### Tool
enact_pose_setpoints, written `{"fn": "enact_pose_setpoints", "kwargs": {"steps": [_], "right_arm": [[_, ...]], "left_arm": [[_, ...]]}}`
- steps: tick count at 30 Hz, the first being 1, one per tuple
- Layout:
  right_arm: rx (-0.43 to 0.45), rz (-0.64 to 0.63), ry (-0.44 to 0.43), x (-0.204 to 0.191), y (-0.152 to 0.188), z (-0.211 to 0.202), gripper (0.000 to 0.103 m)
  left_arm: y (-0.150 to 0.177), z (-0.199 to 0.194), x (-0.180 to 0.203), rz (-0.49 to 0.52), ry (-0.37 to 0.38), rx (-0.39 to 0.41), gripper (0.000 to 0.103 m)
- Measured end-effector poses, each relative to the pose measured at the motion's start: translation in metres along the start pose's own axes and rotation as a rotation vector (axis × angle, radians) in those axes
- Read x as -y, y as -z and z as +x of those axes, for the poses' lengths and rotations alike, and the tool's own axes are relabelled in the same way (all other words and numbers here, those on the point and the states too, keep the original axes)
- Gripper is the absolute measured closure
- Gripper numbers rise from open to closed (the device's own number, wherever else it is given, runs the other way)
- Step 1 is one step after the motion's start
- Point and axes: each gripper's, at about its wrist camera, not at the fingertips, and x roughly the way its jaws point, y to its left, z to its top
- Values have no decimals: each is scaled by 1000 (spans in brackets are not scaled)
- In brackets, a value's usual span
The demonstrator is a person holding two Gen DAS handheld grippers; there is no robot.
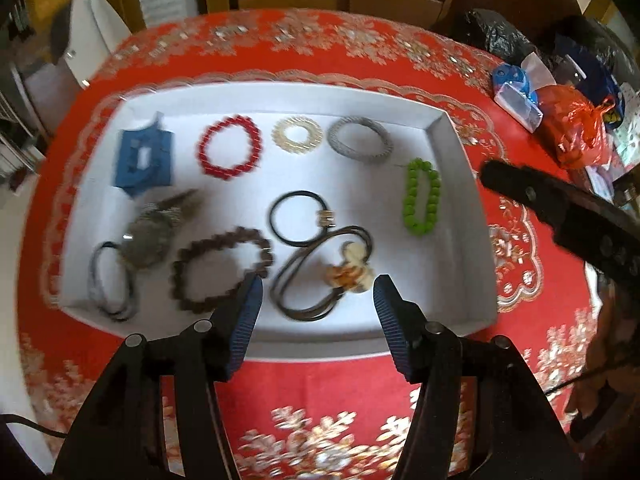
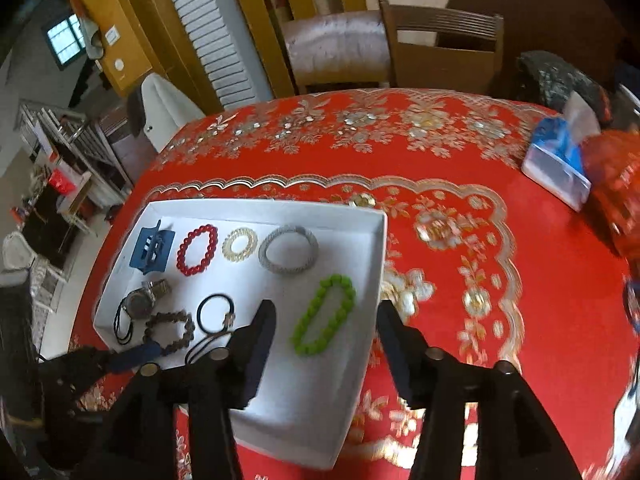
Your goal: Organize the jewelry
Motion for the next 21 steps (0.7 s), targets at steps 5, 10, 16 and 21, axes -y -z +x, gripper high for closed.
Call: {"fn": "enact_pose_setpoints", "kwargs": {"steps": [5, 10, 16, 21], "right_arm": [[14, 23, 7, -11, 26, -13, 43], [24, -4, 18, -32, 42, -22, 42], [37, -6, 0, -52, 50, -28, 41], [42, -29, -8, -65, 56, -33, 39]], "left_arm": [[10, -21, -15, -27, -43, 35, 45], [19, -43, -31, -60, -100, 85, 45], [26, -60, -48, -104, -131, 124, 45], [33, -69, -54, -106, -150, 143, 45]]}}
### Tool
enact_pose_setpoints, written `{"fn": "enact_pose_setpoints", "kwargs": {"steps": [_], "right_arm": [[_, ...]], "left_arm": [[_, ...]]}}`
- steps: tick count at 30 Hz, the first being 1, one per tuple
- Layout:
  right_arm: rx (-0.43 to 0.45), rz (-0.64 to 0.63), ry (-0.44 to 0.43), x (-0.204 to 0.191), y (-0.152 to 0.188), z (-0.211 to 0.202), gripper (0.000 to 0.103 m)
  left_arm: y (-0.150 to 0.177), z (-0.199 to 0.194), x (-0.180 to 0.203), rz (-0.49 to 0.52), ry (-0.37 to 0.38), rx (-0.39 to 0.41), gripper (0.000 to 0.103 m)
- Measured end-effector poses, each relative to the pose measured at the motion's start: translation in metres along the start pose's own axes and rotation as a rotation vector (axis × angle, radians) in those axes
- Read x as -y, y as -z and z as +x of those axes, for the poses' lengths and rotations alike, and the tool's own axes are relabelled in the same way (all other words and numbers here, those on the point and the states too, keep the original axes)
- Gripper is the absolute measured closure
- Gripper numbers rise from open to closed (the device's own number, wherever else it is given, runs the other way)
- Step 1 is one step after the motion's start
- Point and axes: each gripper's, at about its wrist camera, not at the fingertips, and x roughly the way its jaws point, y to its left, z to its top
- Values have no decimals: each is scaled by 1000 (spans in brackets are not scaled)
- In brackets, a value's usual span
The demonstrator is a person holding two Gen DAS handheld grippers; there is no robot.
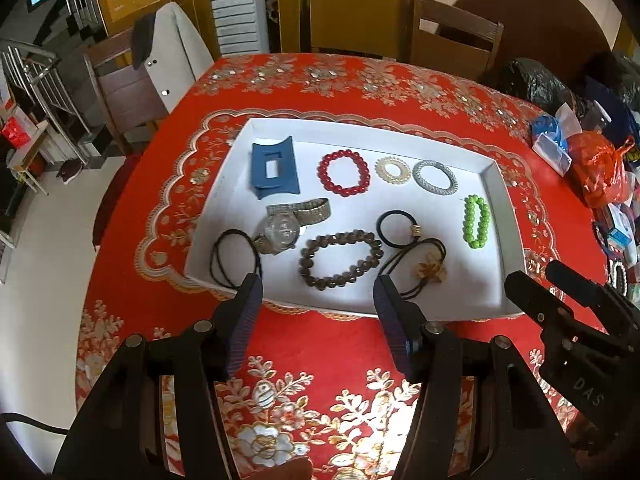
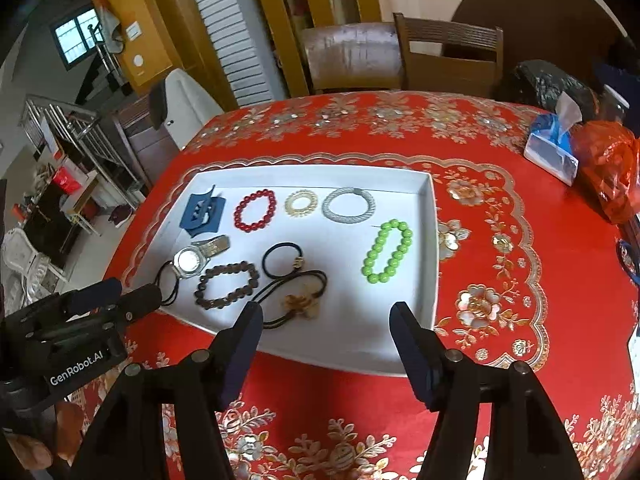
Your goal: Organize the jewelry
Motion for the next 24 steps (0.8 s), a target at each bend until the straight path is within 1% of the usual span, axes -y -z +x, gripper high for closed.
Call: {"fn": "enact_pose_setpoints", "kwargs": {"steps": [6, 13, 24], "right_arm": [[2, -3, -2, -6, 6, -5, 39], [-1, -20, -9, -11, 14, -11, 39], [5, -36, -28, -14, 16, -19, 39]], "left_arm": [[5, -8, -5, -3, -24, 17, 45], [11, -16, -5, -2, -21, 25, 45], [17, -26, -6, -5, -33, 40, 45]]}}
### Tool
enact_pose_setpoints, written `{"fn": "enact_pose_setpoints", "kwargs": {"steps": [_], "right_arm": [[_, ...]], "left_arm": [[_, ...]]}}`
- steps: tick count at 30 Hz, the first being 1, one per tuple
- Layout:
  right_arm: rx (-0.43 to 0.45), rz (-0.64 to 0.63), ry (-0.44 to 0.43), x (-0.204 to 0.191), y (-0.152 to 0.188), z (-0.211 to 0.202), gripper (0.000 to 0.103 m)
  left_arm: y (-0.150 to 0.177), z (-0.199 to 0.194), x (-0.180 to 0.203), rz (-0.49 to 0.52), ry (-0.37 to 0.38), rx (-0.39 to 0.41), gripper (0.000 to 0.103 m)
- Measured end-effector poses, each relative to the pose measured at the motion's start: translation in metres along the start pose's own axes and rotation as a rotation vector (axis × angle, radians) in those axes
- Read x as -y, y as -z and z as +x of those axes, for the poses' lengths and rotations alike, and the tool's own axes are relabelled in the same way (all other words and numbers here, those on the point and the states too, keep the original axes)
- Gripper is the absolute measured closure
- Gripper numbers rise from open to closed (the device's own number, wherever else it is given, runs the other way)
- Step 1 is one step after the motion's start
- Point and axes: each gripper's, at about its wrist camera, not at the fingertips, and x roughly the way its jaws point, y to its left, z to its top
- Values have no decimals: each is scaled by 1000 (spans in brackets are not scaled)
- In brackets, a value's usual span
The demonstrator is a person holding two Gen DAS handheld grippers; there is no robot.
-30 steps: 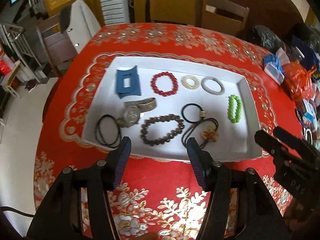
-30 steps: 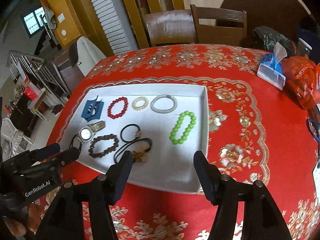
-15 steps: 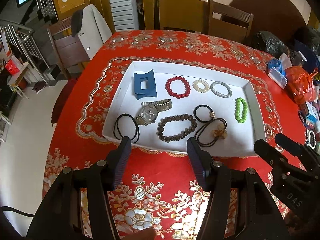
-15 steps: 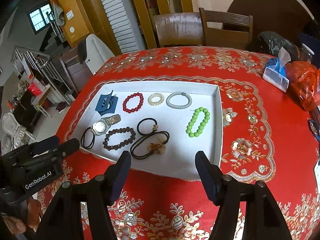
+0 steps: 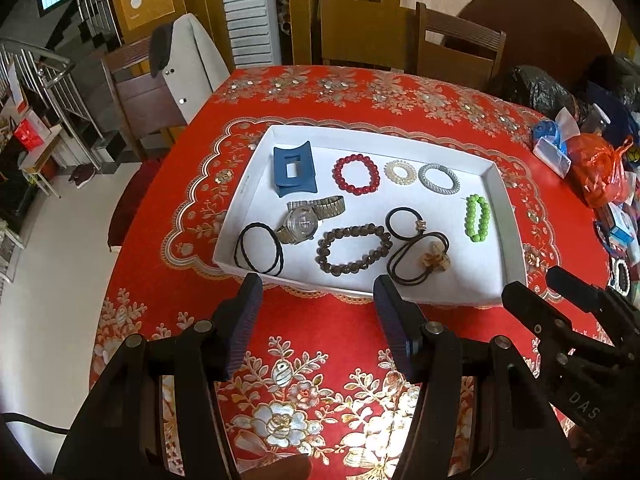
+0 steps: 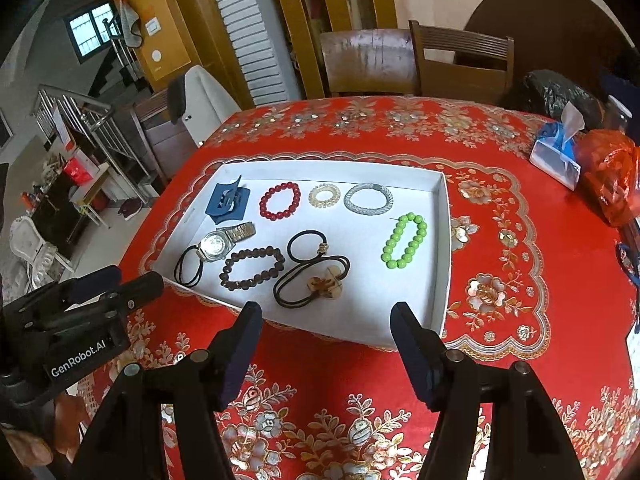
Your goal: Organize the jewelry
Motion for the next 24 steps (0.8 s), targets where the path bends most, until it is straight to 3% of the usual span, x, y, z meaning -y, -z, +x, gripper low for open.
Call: {"fn": "enact_pose_setpoints", "kwargs": {"steps": [16, 24], "right_arm": [[-12, -16, -11, -8, 4, 0, 38], [-2, 4, -15, 6, 15, -7, 38]], "left_arm": [[7, -3, -2, -2, 6, -8, 45], [10, -4, -7, -14, 61, -15, 45]]}}
